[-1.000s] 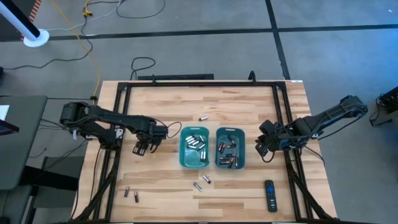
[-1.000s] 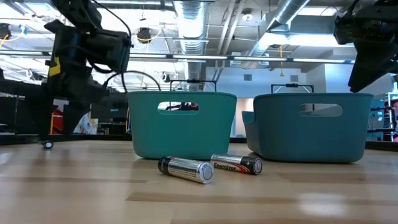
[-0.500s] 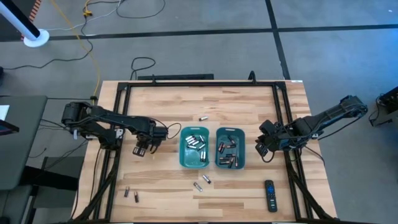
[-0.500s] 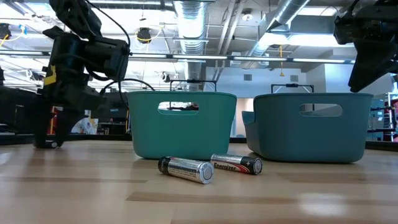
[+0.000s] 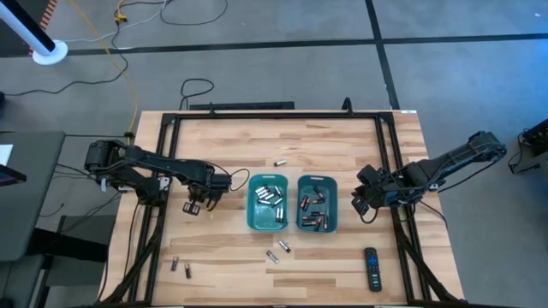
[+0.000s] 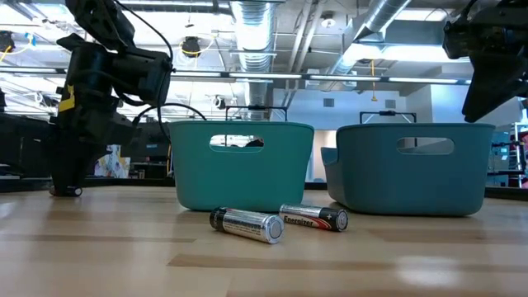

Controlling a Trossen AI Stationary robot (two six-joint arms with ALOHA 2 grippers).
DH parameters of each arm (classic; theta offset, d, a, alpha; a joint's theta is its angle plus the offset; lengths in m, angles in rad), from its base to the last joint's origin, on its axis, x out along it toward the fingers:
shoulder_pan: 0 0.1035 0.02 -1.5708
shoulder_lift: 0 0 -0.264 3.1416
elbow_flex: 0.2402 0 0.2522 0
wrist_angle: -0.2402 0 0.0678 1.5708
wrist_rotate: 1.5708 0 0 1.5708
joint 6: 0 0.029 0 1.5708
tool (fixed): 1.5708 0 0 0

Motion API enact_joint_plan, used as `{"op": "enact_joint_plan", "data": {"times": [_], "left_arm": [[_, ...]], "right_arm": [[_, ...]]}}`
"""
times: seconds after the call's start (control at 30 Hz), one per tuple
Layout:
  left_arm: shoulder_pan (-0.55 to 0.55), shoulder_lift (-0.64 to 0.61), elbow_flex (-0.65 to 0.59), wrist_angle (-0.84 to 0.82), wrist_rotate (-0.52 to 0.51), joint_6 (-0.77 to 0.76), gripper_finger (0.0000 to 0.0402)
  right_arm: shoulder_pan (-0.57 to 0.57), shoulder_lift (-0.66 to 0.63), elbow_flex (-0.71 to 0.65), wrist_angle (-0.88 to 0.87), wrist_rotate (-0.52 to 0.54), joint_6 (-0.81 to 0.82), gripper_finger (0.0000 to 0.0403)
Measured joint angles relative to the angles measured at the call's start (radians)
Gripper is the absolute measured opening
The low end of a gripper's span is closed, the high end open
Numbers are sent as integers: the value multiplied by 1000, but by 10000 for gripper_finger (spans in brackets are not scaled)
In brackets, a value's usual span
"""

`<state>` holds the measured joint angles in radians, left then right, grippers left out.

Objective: Sort batteries
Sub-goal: Put the black battery into the blue bin

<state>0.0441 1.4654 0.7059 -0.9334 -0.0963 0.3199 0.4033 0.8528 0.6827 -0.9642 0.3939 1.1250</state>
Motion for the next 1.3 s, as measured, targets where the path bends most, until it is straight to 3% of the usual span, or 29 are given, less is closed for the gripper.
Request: {"op": "enact_joint_plan", "data": {"times": [1.3], "left_arm": [[0, 1, -1, 10, -16, -6, 36]], "right_arm": [[0, 0, 0, 0, 0, 0, 123]]}}
